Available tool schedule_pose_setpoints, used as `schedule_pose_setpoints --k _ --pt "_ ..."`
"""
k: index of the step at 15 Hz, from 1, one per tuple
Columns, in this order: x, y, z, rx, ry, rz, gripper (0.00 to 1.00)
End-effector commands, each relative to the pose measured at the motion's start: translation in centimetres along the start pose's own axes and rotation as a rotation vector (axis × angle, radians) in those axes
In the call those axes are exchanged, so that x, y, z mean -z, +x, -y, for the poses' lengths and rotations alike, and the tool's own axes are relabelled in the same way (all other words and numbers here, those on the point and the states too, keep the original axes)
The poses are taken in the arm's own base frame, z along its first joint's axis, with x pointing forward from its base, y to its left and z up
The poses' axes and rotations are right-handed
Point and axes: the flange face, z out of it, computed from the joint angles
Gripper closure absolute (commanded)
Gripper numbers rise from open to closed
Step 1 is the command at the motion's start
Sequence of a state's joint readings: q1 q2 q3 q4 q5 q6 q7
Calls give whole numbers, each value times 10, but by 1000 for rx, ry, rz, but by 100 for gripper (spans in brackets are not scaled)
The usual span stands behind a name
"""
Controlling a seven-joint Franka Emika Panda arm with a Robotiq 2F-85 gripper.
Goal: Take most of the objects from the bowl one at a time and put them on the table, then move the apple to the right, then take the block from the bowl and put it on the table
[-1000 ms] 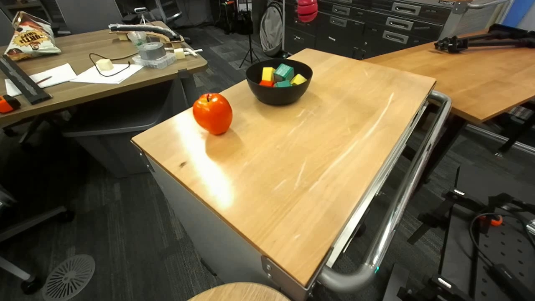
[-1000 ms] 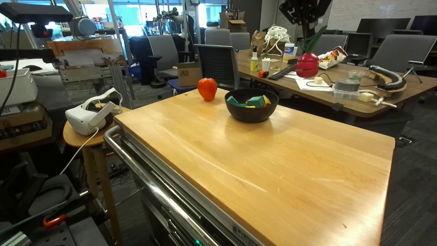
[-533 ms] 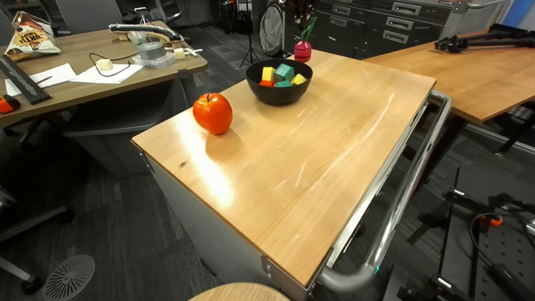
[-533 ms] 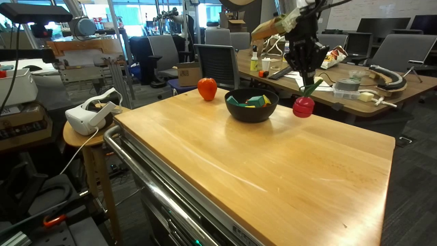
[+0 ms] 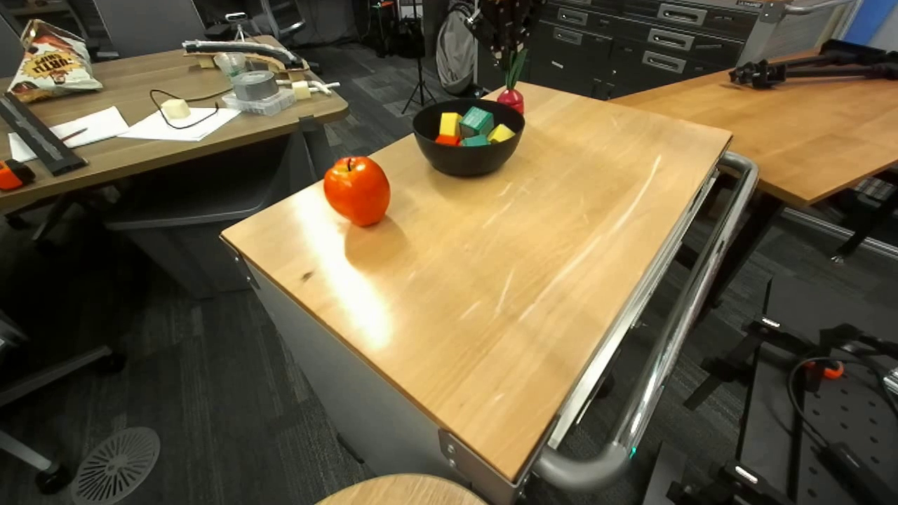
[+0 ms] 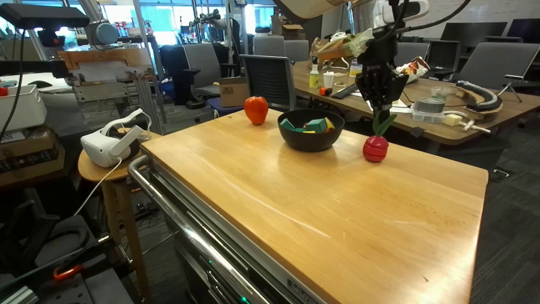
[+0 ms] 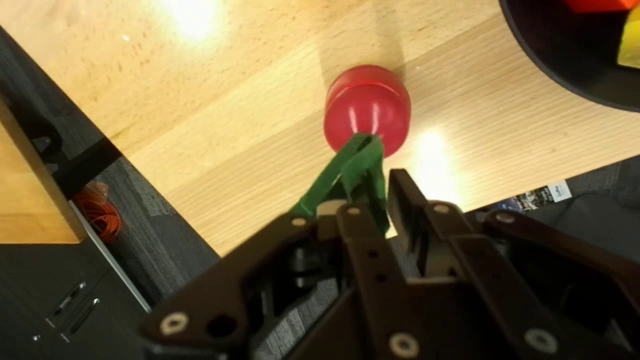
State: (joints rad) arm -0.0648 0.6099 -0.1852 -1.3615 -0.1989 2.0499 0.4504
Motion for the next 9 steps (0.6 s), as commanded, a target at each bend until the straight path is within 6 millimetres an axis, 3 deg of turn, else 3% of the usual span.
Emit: schedule_pose_setpoints --k 1,4,7,9 --pt "44 2 -6 -35 151 -24 47" --pt "79 -5 -4 4 299 -11 25" --pt "103 -17 13 109 420 25 3" --pt "106 -29 32 225 427 63 0"
